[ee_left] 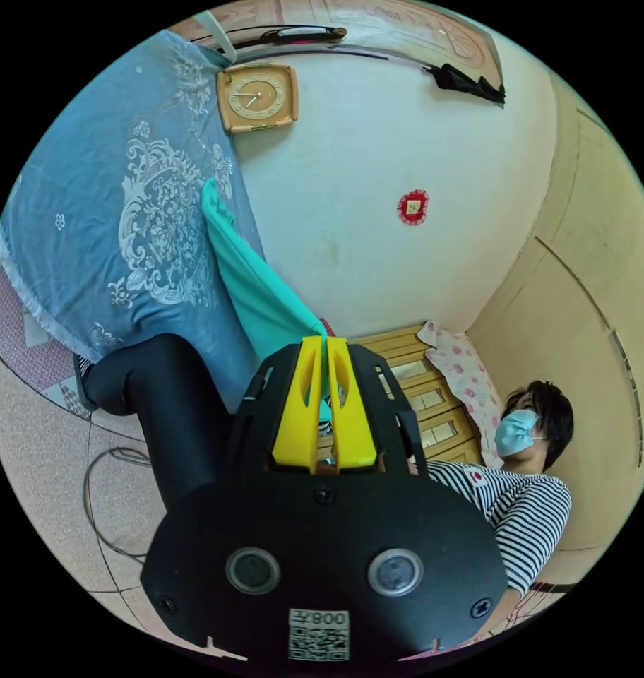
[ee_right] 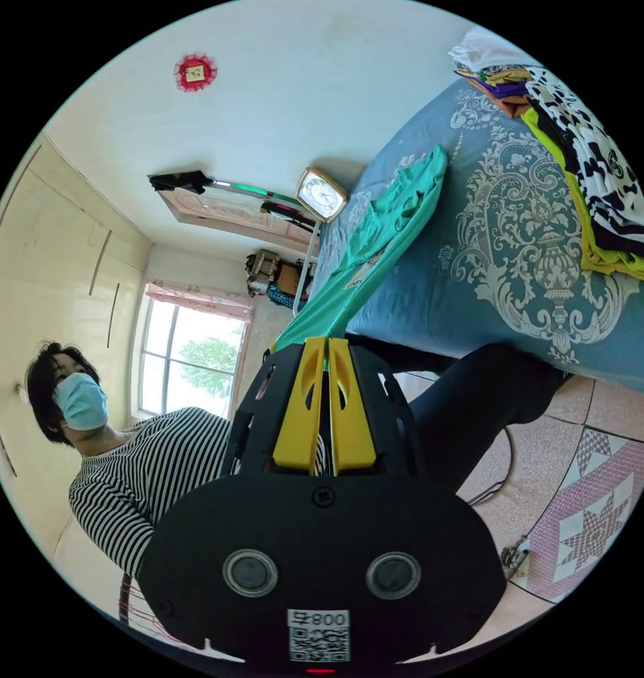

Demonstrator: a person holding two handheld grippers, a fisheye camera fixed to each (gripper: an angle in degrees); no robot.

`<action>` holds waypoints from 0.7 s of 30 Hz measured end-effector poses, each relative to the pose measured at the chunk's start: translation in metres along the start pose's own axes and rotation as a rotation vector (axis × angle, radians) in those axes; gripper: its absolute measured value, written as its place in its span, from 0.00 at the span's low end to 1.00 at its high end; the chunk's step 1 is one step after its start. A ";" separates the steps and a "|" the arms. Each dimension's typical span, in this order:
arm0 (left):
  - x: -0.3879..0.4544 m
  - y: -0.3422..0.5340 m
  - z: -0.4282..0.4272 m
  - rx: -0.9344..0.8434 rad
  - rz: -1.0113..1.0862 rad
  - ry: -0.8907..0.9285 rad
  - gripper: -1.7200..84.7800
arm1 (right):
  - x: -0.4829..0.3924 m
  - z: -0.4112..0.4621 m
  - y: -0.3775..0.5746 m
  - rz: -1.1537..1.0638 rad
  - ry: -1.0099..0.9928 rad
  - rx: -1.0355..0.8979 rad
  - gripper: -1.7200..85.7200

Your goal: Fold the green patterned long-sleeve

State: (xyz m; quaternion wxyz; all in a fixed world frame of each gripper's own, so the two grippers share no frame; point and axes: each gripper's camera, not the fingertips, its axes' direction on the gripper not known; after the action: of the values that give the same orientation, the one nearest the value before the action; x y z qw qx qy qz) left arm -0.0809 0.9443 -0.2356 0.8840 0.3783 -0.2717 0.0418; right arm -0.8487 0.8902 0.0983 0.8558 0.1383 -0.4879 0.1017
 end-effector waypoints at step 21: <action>0.032 0.083 -0.073 0.024 0.038 0.093 0.03 | -0.006 -0.033 0.119 -0.061 -0.101 0.052 0.02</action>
State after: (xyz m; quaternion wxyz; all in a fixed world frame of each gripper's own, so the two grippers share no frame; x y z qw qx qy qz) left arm -0.0440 1.0488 -0.2067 0.8901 0.3812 -0.2368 0.0793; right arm -0.8614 1.0132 0.0936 0.8288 0.1805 -0.5234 0.0810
